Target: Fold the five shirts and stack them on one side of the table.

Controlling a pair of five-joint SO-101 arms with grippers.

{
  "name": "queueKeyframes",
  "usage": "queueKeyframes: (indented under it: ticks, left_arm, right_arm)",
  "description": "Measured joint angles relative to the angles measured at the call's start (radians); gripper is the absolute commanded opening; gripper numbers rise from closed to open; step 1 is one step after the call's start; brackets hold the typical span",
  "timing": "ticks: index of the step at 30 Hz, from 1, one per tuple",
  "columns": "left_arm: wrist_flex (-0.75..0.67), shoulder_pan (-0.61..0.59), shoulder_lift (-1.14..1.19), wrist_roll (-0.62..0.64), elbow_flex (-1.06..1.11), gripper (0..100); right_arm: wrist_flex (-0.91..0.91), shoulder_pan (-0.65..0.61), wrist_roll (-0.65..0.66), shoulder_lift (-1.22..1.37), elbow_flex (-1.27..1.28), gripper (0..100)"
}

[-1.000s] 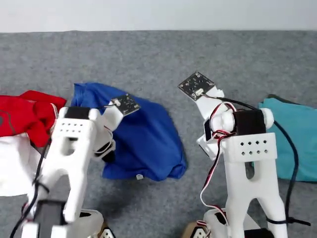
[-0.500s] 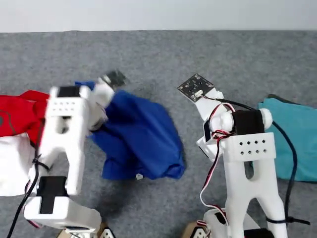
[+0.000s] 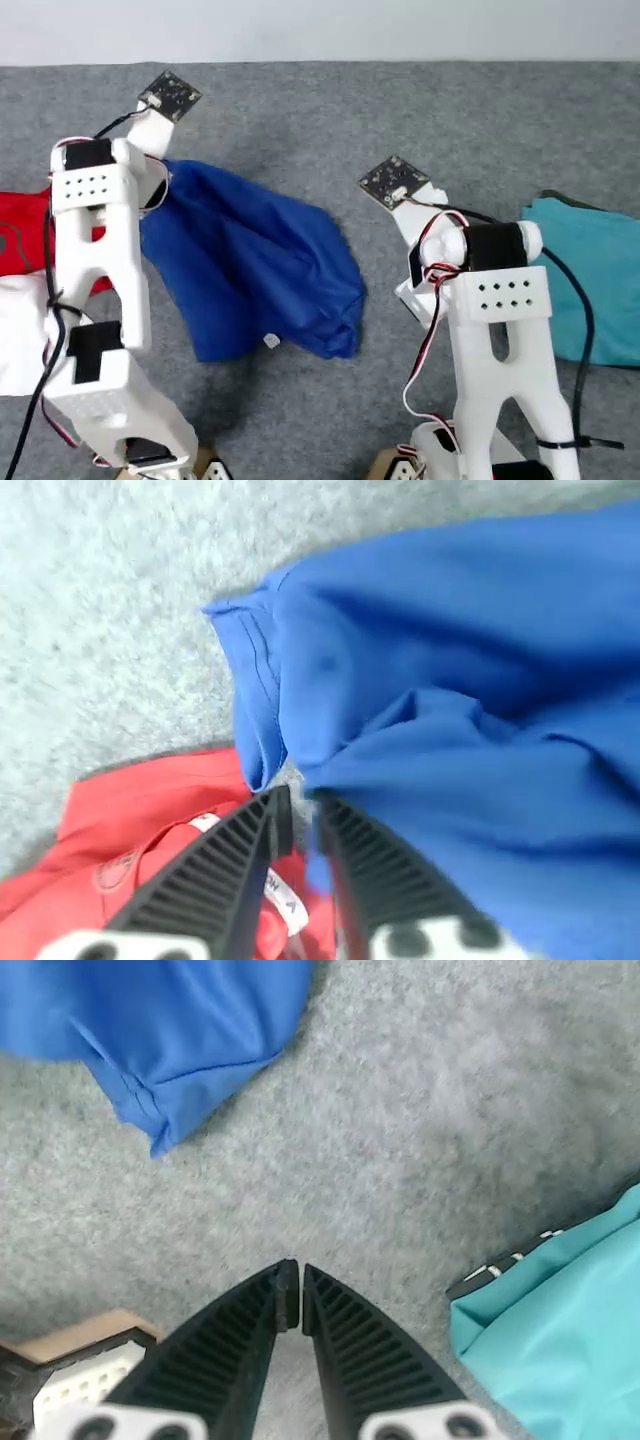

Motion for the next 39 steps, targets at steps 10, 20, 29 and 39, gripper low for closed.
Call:
queueKeyframes:
  ticks: [10,20,29,39]
  left_arm:
    - [0.321,0.044,0.005,-0.026,-0.25,15]
    - [0.423,0.181,-0.181,-0.031,0.015,13]
    - [0.328,0.235,-0.322,0.04,0.552,17]
    - [0.069,0.31,-0.324,0.044,0.891,17]
  right_arm:
    - [0.0,0.0,0.0,0.0,0.012,1.5]
    - [0.0,0.0,0.0,0.0,0.012,1.5]
    - [0.0,0.081,0.0,0.0,0.012,1.5]
    - [0.0,0.109,0.0,0.0,0.012,1.5]
